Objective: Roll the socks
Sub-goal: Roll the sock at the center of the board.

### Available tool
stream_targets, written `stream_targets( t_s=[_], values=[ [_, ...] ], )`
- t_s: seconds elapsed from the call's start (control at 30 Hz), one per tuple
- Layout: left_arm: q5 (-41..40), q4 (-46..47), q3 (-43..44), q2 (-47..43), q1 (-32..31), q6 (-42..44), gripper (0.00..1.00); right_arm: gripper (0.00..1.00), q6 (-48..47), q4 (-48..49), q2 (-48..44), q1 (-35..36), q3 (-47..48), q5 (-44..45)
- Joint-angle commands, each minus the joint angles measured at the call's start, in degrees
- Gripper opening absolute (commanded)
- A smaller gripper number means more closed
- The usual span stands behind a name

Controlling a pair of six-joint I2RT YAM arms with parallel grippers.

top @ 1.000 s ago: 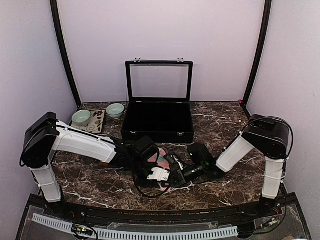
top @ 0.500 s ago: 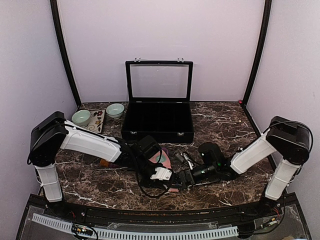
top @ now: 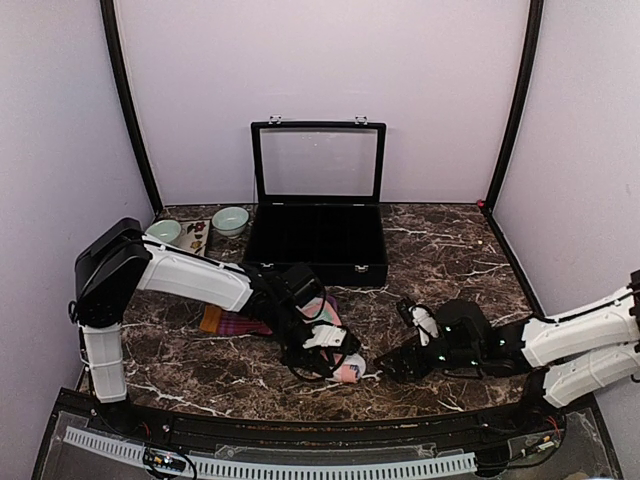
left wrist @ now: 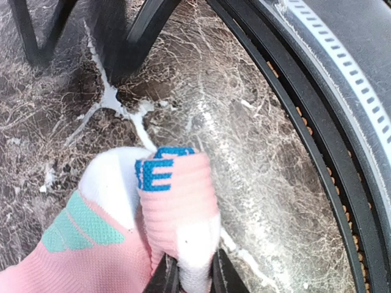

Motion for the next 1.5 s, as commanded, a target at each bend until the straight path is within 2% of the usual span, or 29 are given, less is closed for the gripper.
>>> stream_targets(
  t_s=[0.0, 0.07, 0.1, 0.13, 0.17, 0.27, 0.37, 0.47, 0.7, 1.03, 1.47],
  values=[
    [-3.5, -16.5, -1.0, 6.1, 1.9, -1.7, 0.20, 1.00, -1.2, 2.5, -12.0, 4.0, -2.9, 18.9],
    [-2.2, -18.9, 1.0, 7.8, 2.4, -1.8, 0.20, 1.00, 2.0, 4.4, -12.8, 3.7, -3.2, 24.8],
    [-1.5, -20.0, 2.1, 8.7, 2.9, -2.0, 0.20, 1.00, 5.2, 1.9, -12.5, 3.6, -2.4, 28.7],
    [-0.9, -21.1, 3.2, 9.5, 3.2, -2.2, 0.20, 1.00, 8.4, 0.1, -12.0, 3.3, -2.2, 30.4],
    [-0.6, -22.0, 4.1, 10.4, 3.5, -2.5, 0.20, 1.00, 8.5, 3.2, -11.8, 2.5, -3.3, 28.4],
    [0.6, -24.7, 6.3, 12.6, 4.1, -2.8, 0.21, 0.97, 1.2, 15.2, -10.0, 2.0, -5.7, 19.5],
    [2.2, -26.4, 7.8, 14.0, 4.6, -2.1, 0.21, 0.78, -11.7, 19.2, -6.9, 6.8, -4.6, 15.6],
    [3.4, -29.6, 10.0, 16.1, 4.7, -0.6, 0.21, 0.66, -23.5, 15.9, -2.3, 14.0, -0.8, 15.3],
    [5.4, -35.3, 15.0, 21.1, 5.3, 1.6, 0.21, 0.60, -35.7, 11.1, 5.9, 19.8, 5.3, 12.2],
    [5.5, -39.1, 18.4, 24.1, 5.7, 3.1, 0.21, 0.52, -47.1, 12.2, 16.3, 19.1, 11.6, 9.7],
    [3.2, -39.6, 20.3, 25.9, 5.8, 2.6, 0.21, 0.40, -46.7, 16.1, 26.1, 16.1, 14.8, 5.1]
  ],
)
